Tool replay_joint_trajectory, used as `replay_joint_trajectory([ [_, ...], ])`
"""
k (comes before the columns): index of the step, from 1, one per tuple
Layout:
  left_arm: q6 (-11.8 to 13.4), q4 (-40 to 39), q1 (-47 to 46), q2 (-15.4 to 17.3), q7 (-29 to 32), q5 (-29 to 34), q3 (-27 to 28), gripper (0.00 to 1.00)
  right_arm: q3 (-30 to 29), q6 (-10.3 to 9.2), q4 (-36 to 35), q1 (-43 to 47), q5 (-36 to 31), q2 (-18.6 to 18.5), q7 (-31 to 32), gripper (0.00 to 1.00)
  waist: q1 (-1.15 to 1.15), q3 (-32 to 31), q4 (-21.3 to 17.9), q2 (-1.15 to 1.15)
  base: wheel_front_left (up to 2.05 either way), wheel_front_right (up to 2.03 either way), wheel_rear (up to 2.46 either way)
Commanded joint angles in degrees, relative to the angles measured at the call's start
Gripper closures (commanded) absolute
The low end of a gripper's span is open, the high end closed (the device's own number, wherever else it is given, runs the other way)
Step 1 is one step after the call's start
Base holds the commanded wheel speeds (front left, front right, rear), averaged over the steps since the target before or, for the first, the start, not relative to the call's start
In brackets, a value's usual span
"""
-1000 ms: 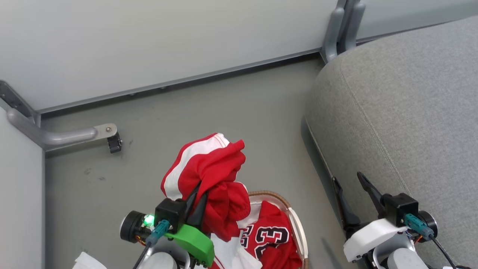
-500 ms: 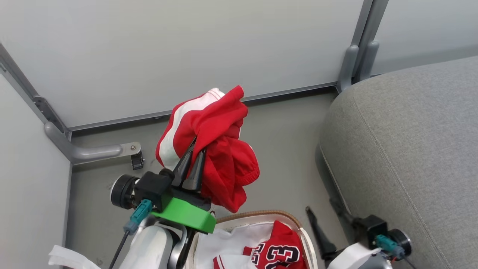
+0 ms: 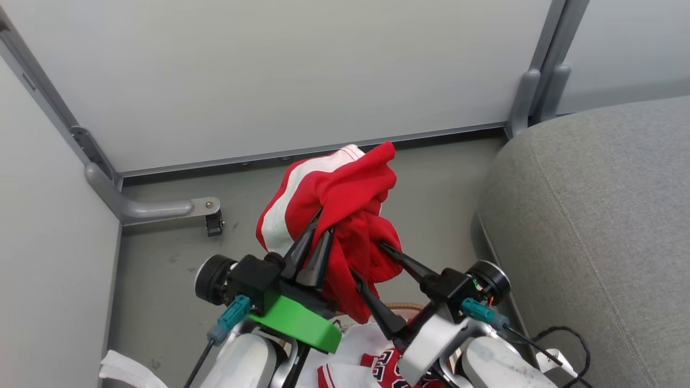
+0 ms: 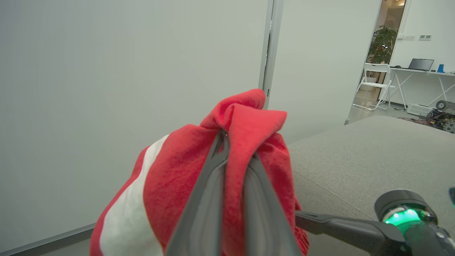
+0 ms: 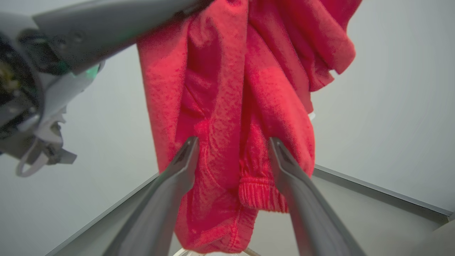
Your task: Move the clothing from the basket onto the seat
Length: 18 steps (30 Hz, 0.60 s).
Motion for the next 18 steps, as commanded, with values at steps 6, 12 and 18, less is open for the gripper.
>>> replay_joint_trajectory([
  [6,0.4,0.0,-1.5,0.1,0.0,-1.6,-3.9,1.00,-0.6,-0.06,1.3,-2.9,-1.0,-0.1,-0.2,0.00,0.00,0.3,3.5,0.00,0.00,0.00,0.00],
  [12,0.3,0.0,-1.2,0.1,0.0,-2.3,-6.0,1.00,0.3,-0.06,3.4,-3.2,0.7,-0.1,-0.2,0.84,0.00,0.1,5.0,0.00,0.00,0.00,0.00],
  [18,0.6,0.1,-0.7,0.1,0.0,-2.3,-5.8,0.91,-0.4,-0.06,3.3,-2.6,3.4,-0.1,-0.2,1.00,0.00,0.0,4.7,0.00,0.00,0.00,0.00],
])
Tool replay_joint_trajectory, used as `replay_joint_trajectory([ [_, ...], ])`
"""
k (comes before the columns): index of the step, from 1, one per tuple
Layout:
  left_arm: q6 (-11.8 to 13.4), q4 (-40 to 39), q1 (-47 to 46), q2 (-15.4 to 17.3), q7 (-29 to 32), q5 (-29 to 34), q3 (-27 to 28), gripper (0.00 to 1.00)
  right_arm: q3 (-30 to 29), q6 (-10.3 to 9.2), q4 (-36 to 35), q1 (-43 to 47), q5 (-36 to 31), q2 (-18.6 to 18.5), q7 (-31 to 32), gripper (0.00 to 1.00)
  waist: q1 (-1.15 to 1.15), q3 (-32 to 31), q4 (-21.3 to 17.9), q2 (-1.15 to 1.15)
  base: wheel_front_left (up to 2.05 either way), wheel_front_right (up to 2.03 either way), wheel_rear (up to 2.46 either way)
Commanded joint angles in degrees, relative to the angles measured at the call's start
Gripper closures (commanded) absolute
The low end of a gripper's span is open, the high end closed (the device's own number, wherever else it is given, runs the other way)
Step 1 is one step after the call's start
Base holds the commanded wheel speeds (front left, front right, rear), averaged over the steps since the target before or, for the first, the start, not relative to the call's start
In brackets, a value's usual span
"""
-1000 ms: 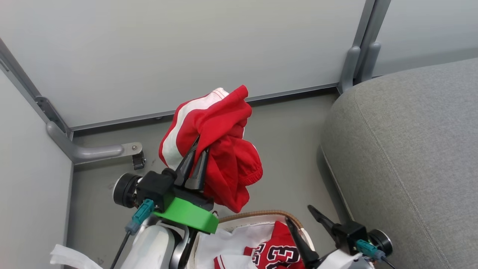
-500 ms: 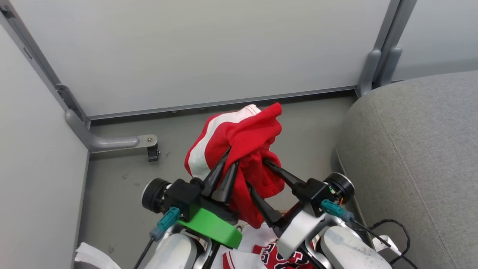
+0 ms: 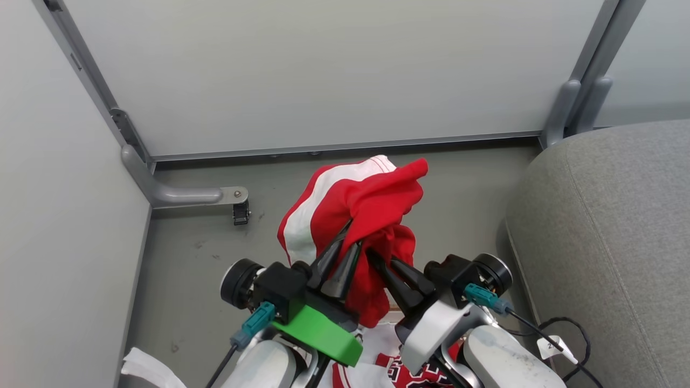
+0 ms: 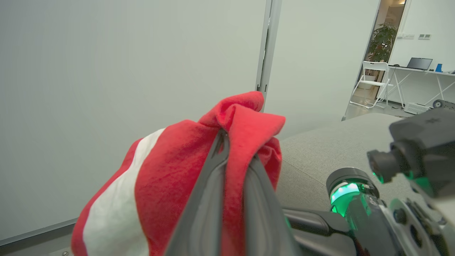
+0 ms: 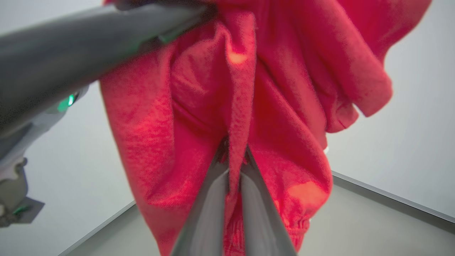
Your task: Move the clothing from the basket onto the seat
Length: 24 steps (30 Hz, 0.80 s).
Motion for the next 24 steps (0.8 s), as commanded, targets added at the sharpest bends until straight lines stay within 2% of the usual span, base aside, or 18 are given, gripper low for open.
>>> replay_joint_trajectory([
  [1,0.2,-0.5,0.2,0.1,0.0,-0.5,0.5,0.47,-0.3,-0.06,-0.2,1.0,0.7,-0.2,-0.1,1.00,0.00,0.0,-0.7,0.00,0.00,0.00,0.00],
  [2,0.2,-0.3,0.5,0.1,0.0,-0.5,0.7,0.00,-0.6,-0.06,-0.4,1.3,0.7,-0.2,-0.1,1.00,0.00,0.0,-1.0,0.00,0.00,0.00,0.00],
  [9,0.3,0.4,1.5,0.1,0.0,1.3,3.1,0.00,-3.5,-0.06,-2.6,3.8,0.7,-0.2,-0.1,1.00,0.00,0.7,-9.0,0.00,0.00,0.00,0.00],
  [16,-0.2,1.0,1.5,0.1,0.0,2.2,4.2,0.00,-6.2,-0.06,-4.8,5.9,-0.1,-0.2,-0.1,1.00,0.00,2.4,-19.6,0.00,0.00,0.00,0.00],
  [24,-0.8,2.3,0.1,0.1,0.0,2.3,4.6,0.00,-9.2,-0.06,-6.4,7.4,-0.3,-0.2,-0.1,1.00,0.00,4.6,-29.5,0.00,0.00,0.00,0.00],
])
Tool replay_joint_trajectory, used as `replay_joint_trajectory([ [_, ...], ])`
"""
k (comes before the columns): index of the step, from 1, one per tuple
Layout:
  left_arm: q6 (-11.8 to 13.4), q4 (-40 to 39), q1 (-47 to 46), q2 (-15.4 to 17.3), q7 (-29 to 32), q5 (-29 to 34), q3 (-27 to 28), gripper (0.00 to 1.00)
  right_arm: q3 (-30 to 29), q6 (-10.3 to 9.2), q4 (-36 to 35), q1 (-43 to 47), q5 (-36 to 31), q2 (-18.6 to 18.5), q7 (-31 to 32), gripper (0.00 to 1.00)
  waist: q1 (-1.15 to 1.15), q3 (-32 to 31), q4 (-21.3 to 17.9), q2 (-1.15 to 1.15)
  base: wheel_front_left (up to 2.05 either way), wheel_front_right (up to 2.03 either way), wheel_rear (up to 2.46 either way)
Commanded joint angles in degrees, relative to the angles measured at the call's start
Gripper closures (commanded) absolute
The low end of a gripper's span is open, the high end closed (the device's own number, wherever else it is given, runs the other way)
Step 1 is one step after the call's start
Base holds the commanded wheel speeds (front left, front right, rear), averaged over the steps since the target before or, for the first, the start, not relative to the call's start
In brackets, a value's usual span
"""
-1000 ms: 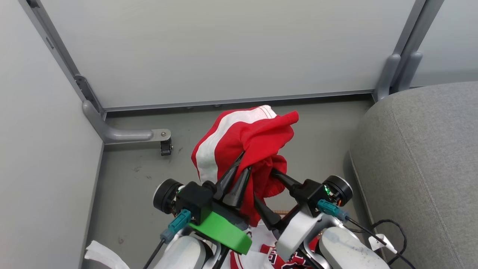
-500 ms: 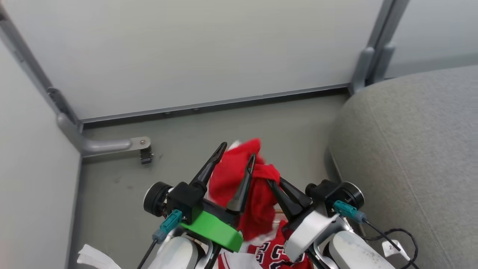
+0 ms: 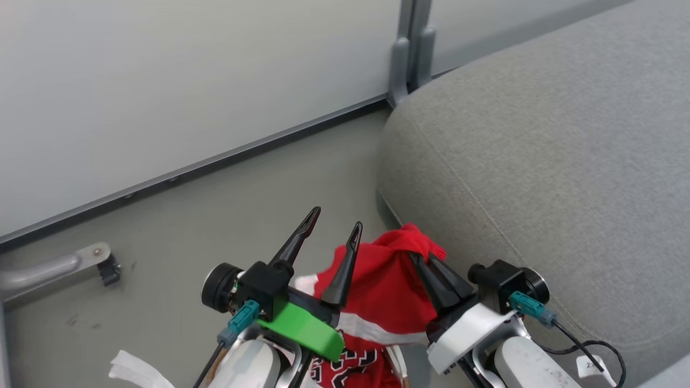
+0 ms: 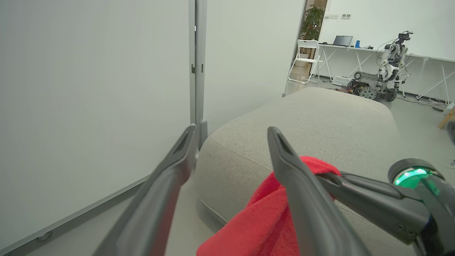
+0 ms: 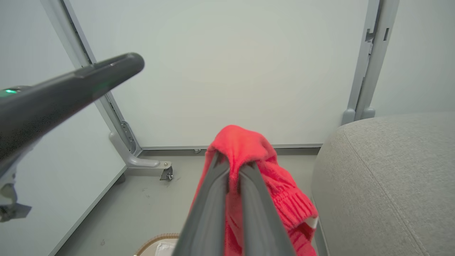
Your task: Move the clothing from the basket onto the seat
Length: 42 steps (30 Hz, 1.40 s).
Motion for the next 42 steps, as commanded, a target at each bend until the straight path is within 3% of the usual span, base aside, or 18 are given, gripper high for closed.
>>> replay_joint_trajectory([
  [1,-0.3,-0.1,-0.9,0.2,0.0,-0.2,0.2,0.00,-0.7,-0.06,-0.3,0.7,0.0,-0.1,-0.1,1.00,0.00,2.6,-8.5,0.00,0.00,0.00,0.00],
  [7,-0.6,0.8,-1.6,0.2,0.0,0.9,0.0,0.00,-3.0,-0.06,-1.7,2.0,0.1,-0.1,-0.1,1.00,0.00,3.9,-13.0,0.00,0.00,0.00,0.00],
  [18,-0.9,1.9,-4.0,0.2,0.0,2.7,-2.1,0.00,-7.3,-0.06,-3.9,-2.1,-2.9,-1.0,-0.1,1.00,0.00,9.7,-14.1,0.00,0.00,0.00,0.00],
  [22,-1.0,2.6,-5.1,0.5,0.0,4.1,-2.5,0.00,-9.0,-0.06,-4.7,-8.7,-3.6,-3.8,-0.1,1.00,0.00,13.0,-14.2,0.00,0.00,0.00,0.00],
  [31,-1.0,3.0,-9.9,3.1,0.0,4.8,-5.1,0.00,-16.2,-0.06,-1.9,-27.4,-6.7,-15.4,-0.1,1.00,0.00,22.1,-10.1,0.00,0.00,0.00,0.00],
  [37,-1.0,2.9,-13.2,4.1,0.0,4.8,-6.1,0.00,-21.4,-0.06,3.1,-36.7,-8.8,-19.9,-0.1,1.00,0.00,27.4,-6.5,0.00,0.00,0.00,0.00],
  [42,-1.0,2.9,-15.5,4.6,0.0,5.0,-6.7,0.00,-24.2,-0.06,9.6,-40.8,-10.5,-21.5,-0.1,1.00,0.00,31.1,-3.6,0.00,0.00,0.00,0.00],
])
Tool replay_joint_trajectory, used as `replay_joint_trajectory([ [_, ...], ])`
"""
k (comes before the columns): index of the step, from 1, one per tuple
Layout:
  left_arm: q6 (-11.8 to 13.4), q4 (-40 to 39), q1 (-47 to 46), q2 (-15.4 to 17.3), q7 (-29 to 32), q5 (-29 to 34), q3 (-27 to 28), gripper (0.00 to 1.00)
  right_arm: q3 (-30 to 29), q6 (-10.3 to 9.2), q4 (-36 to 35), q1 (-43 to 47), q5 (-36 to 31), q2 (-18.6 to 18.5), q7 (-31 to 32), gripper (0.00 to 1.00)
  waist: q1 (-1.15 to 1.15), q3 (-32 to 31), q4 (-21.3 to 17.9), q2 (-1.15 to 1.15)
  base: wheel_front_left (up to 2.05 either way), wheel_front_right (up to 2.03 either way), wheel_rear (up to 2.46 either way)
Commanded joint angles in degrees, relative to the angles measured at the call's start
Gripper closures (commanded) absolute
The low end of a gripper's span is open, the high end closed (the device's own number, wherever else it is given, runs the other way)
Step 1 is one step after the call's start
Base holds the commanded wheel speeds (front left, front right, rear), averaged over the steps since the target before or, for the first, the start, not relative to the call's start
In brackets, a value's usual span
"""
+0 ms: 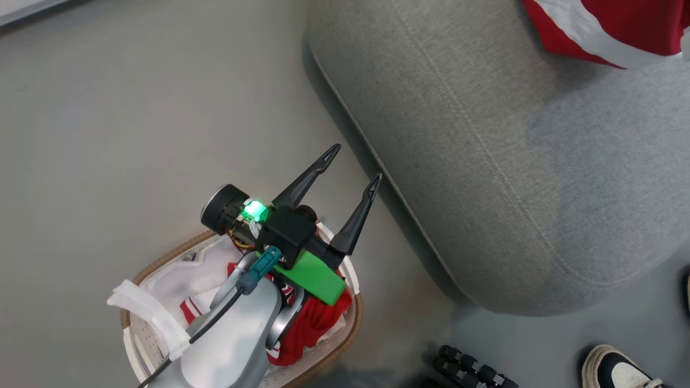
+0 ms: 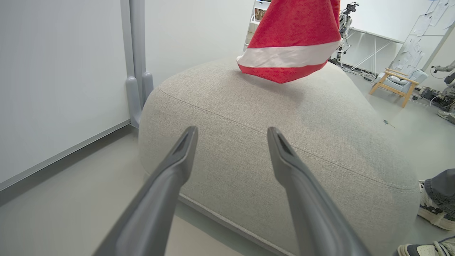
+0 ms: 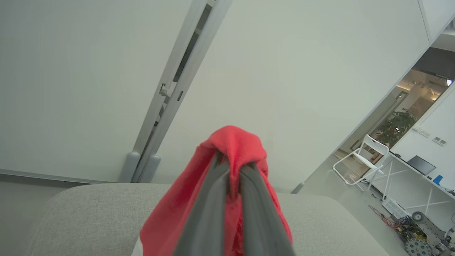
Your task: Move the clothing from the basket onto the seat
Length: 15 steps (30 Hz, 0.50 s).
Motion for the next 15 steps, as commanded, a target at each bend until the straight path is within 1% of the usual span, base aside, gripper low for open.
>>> replay_joint_trajectory([
  [1,-0.2,0.2,-1.8,0.6,0.0,0.7,0.1,0.00,-0.4,-0.07,2.5,-1.4,-0.5,-0.9,0.0,1.00,-0.01,5.4,5.1,0.00,0.00,0.00,0.00],
  [4,-0.2,0.1,-2.8,0.0,0.0,0.7,0.0,0.00,-2.5,-0.07,6.7,-2.5,-1.5,-1.5,0.0,1.00,-0.01,6.8,6.8,0.00,0.00,0.00,0.00],
  [6,-0.2,0.1,-3.3,-0.4,0.0,0.8,-0.4,0.00,-4.3,-0.06,8.9,-2.1,-1.9,-1.3,0.0,1.00,-0.01,7.5,7.7,0.00,0.00,0.00,0.00],
  [10,-0.2,0.6,-3.9,-0.7,0.0,0.5,-0.7,0.00,-7.6,-0.07,13.2,0.9,-2.8,-0.8,0.0,1.00,-0.01,8.3,9.1,0.00,0.00,0.00,0.00],
  [14,-0.2,0.9,-3.2,-1.2,0.0,0.1,1.3,0.00,-10.9,-0.06,17.3,5.0,-3.2,0.1,0.0,1.00,-0.01,7.8,9.8,0.00,0.00,0.00,0.00],
  [15,-0.2,1.0,-3.1,-1.3,0.0,0.2,1.6,0.00,-11.9,-0.06,17.8,6.1,-3.3,0.2,0.0,0.84,-0.01,7.7,9.8,0.00,0.00,0.00,0.00],
])
